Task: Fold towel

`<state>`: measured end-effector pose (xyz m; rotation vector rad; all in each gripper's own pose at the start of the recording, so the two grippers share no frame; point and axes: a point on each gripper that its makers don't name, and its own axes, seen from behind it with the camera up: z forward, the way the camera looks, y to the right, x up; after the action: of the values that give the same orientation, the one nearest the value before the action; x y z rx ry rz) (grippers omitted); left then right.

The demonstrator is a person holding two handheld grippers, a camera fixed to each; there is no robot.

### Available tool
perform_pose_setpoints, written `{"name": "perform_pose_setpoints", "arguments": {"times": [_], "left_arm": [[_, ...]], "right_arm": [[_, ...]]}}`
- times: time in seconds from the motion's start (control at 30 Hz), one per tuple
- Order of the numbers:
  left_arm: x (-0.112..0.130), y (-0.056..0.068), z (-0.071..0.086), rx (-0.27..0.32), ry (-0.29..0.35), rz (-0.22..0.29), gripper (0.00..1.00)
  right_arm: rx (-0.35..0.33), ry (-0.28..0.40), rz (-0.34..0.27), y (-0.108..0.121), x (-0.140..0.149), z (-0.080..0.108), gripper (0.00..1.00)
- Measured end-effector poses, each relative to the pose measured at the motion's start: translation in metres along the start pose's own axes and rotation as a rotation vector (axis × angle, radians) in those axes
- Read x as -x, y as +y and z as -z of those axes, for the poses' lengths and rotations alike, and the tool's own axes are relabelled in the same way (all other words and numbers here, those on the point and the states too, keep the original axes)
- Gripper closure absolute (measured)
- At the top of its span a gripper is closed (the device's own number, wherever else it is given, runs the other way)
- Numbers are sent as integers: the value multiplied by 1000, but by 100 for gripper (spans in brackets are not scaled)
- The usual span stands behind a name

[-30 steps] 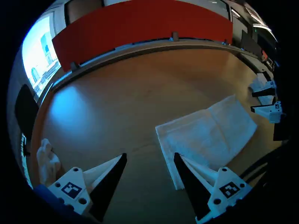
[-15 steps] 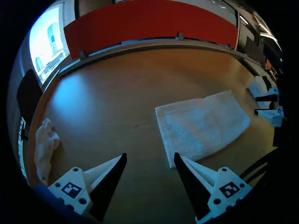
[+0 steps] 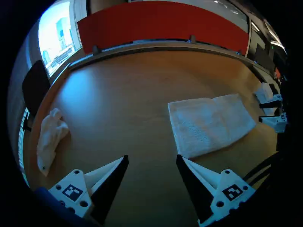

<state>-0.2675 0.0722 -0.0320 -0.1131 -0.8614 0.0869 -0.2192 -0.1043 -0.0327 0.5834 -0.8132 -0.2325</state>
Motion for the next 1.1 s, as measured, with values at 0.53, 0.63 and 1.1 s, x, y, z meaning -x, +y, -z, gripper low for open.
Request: {"name": "perform_pose_setpoints", "arguments": {"times": [0.53, 0.63, 1.1], "left_arm": [[24, -28, 27, -56, -6, 59, 7], [28, -29, 31, -60, -9, 66, 6], [42, -35, 38, -70, -19, 80, 6]], "right_arm": [[-89, -60, 105, -7, 20, -6, 16], [-103, -79, 119, -9, 29, -9, 20], [-132, -102, 132, -12, 41, -18, 50]]}}
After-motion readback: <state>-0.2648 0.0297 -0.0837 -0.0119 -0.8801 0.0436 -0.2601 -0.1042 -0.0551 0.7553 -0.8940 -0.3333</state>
